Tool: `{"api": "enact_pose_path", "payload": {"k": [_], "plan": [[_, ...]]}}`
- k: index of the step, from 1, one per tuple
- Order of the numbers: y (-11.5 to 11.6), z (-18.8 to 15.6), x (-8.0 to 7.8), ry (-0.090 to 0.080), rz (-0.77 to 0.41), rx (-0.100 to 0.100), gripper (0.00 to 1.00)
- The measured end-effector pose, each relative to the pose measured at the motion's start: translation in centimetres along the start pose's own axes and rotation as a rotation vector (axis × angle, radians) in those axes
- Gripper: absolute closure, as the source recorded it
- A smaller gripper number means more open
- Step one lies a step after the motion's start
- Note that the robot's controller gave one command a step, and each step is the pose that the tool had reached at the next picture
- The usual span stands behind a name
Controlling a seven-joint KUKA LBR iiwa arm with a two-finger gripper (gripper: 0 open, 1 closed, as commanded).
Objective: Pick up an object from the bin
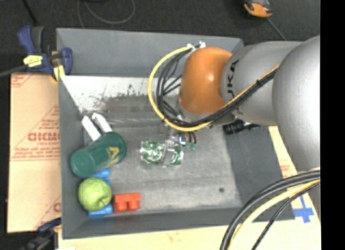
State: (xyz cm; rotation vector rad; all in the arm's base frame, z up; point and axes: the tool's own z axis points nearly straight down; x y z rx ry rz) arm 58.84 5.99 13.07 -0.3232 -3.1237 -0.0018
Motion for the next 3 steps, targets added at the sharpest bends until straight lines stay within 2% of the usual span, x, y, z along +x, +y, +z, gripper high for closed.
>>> {"api": "enact_pose_path", "payload": {"k": [1, 2, 3], "plan": [[-1.44, 3.32, -1.22, -0.014, 0.124, -0.004, 1.00], [-1.52, 3.67, -0.95, -0.006, 0.125, -0.001, 0.00], [-1.53, 3.69, -0.93, -0.005, 0.125, -0.001, 0.00]]}}
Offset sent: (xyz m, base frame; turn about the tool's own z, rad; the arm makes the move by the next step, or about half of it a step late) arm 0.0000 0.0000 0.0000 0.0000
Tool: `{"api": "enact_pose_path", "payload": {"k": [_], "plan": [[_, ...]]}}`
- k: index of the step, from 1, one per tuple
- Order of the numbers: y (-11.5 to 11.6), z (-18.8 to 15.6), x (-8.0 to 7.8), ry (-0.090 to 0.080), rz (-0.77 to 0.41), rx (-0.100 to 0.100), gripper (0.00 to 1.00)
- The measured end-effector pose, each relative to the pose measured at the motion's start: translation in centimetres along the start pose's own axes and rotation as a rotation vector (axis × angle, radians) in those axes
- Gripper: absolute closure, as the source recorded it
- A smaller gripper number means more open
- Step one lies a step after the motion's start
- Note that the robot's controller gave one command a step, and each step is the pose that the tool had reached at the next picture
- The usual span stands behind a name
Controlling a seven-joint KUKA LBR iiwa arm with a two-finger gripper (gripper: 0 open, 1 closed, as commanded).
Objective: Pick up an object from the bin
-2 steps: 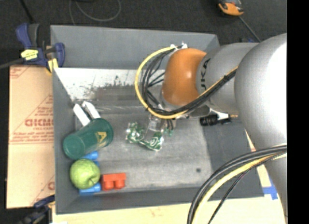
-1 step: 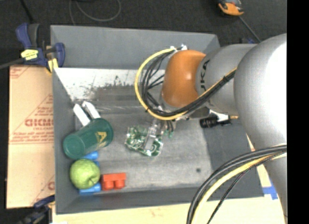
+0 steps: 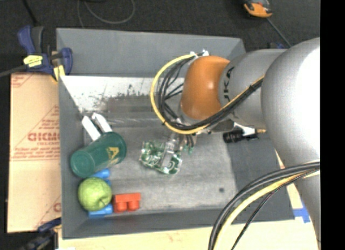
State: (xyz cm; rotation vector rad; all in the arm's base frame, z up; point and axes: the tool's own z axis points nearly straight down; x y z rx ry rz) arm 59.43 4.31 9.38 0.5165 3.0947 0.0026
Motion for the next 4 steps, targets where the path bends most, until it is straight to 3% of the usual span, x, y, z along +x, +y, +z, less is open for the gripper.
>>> {"api": "enact_pose_path", "payload": {"k": [1, 2, 3, 4], "plan": [[-1.4, 2.0, -0.5, 0.001, -0.107, 0.000, 1.00], [-1.4, 2.0, -0.5, 0.001, -0.107, 0.000, 1.00], [-1.7, -17.7, 1.6, -0.007, -0.119, -0.002, 1.00], [-1.7, -17.6, 1.5, -0.006, -0.119, -0.002, 1.00]]}}
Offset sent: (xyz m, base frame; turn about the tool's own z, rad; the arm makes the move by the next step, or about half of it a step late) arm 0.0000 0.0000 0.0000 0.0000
